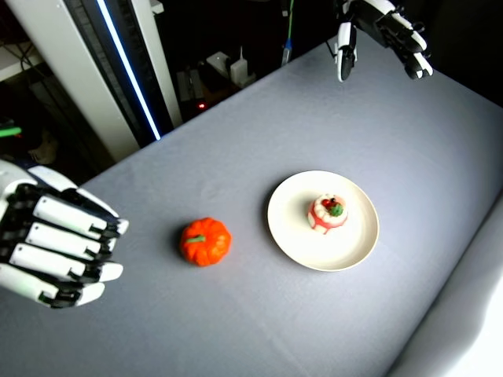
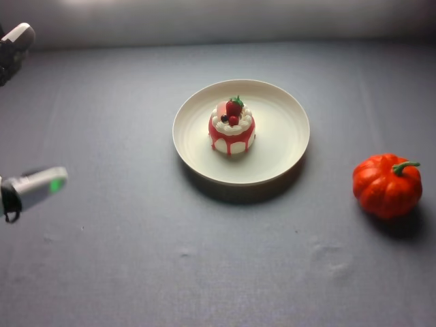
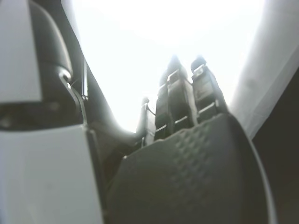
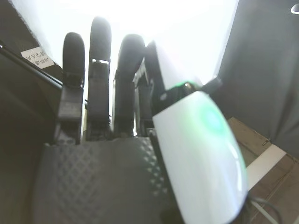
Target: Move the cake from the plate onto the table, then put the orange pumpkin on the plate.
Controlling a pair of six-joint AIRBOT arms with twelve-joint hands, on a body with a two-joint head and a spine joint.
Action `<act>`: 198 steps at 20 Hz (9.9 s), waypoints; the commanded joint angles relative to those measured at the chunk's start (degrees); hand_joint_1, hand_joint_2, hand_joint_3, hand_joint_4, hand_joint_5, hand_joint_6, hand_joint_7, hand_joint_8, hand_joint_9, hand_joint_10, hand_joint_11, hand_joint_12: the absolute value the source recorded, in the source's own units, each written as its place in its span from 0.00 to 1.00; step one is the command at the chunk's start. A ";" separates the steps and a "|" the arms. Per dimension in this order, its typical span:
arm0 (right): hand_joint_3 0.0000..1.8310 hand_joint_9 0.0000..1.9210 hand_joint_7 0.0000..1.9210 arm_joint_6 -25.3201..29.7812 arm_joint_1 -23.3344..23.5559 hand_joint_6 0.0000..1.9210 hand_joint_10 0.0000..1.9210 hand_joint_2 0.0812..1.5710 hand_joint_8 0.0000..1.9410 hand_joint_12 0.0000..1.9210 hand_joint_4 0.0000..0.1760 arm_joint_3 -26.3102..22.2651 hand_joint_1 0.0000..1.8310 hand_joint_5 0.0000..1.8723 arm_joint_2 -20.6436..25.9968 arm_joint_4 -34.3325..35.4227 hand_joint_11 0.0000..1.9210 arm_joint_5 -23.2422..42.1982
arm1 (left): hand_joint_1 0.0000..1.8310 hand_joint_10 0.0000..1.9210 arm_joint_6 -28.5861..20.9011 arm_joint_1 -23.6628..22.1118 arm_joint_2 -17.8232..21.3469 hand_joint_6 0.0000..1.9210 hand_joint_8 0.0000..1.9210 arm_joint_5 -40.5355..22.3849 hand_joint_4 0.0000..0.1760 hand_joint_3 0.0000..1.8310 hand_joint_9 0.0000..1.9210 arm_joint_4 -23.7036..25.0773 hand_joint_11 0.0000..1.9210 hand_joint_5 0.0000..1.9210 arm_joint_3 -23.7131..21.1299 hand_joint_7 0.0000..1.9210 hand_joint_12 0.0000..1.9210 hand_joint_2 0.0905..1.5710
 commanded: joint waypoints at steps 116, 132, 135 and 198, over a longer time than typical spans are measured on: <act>0.00 0.00 0.00 1.13 1.88 0.00 0.00 0.73 0.00 0.00 0.84 2.58 0.29 0.00 -3.64 -7.01 0.00 -2.49 | 0.42 0.00 -0.27 -46.91 -38.25 0.00 0.00 52.95 0.00 0.00 0.38 67.42 0.18 0.24 45.21 0.31 0.66 0.57; 0.00 0.00 0.00 1.48 1.88 0.00 0.00 0.68 0.00 0.00 1.00 2.81 0.32 0.03 -3.73 -7.25 0.01 -2.43 | 0.62 1.00 -0.27 -42.77 -40.67 0.93 1.00 52.67 0.00 0.00 0.47 62.09 0.54 0.35 49.99 0.41 1.00 0.64; 0.00 0.00 0.00 1.56 1.88 0.00 0.00 0.66 0.00 0.01 0.97 2.81 0.29 0.03 -3.73 -7.25 0.03 -2.43 | 0.73 1.00 -0.27 -43.24 -40.84 1.00 1.00 50.33 0.00 0.01 0.61 62.04 0.68 0.48 50.20 0.55 1.00 0.70; 0.00 0.00 0.00 1.98 1.00 0.00 0.00 0.70 0.00 0.00 0.47 1.13 0.23 0.00 -3.81 -5.92 0.00 -2.72 | 0.54 0.01 -0.27 -14.60 -5.70 0.00 0.00 38.01 0.38 0.00 0.10 30.92 0.00 0.04 17.68 0.06 0.42 0.50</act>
